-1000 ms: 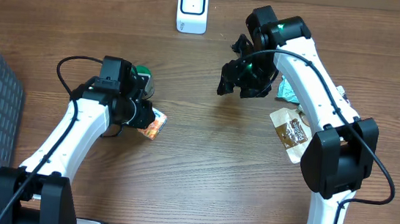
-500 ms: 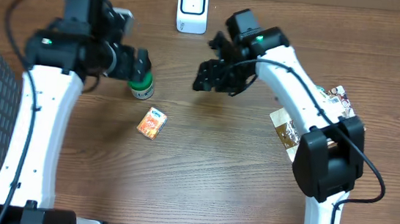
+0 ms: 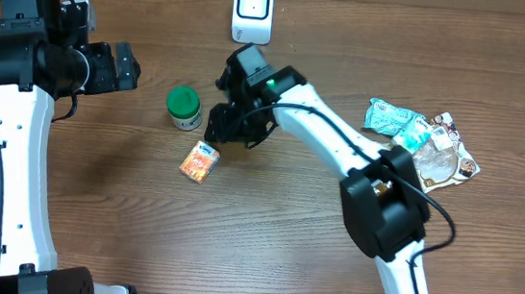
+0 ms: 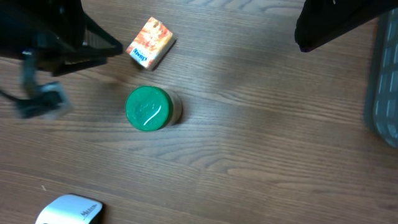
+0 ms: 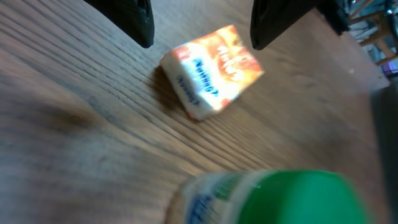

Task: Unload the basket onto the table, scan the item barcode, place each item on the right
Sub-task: 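Reach the right gripper left to the orange tissue box and grasp it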

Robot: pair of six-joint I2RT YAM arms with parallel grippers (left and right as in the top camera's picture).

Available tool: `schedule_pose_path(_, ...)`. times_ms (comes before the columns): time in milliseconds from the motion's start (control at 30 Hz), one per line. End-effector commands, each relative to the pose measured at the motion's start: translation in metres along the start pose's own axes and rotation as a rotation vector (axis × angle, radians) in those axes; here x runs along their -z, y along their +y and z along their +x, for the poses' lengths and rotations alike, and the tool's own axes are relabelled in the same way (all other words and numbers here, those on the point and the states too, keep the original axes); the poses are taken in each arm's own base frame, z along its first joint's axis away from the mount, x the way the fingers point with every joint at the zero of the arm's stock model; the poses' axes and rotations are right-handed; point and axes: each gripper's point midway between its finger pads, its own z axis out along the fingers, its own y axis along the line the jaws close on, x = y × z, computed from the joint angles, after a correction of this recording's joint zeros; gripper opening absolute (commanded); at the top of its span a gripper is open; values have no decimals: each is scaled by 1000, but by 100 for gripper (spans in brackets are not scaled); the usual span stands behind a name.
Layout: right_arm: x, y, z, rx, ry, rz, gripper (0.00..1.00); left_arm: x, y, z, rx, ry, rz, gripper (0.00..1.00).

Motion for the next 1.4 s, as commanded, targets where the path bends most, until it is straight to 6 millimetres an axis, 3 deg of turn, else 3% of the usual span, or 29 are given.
schedule_pose_path(0,-21,-16,6,-68,36,29,47,7,6,-5,22,-24,-28,100)
schedule_pose_path(267,-28,-18,3,-56,32,26,41,7,9,-5,22,-25,-48,100)
schedule_pose_path(467,-35,1,3,256,19,-12,40,7,9,-5,22,-25,-48,100)
schedule_pose_path(733,-51,-6,4,335,-5,140,39,7,9,-5,22,-25,-48,100)
schedule_pose_path(867,-62,-11,10,330,19,146,30,7,9,-5,22,-25,-48,99)
schedule_pose_path(933,-62,-12,11,326,27,149,14,7,9,-5,22,-25,-48,99)
schedule_pose_path(967,-60,-13,11,319,28,151,6,7,9,-5,22,-25,-48,99)
schedule_pose_path(1000,-58,-14,10,308,27,152,4,7,9,-5,22,-25,-48,100)
schedule_pose_path(1133,-36,-25,4,192,39,170,4,7,9,-5,22,-25,-48,100)
schedule_pose_path(1300,6,-34,-4,27,27,190,4,7,9,-5,22,-25,-48,100)
schedule_pose_path(1367,26,-46,-9,-118,-9,246,4,7,9,-5,22,-25,-48,100)
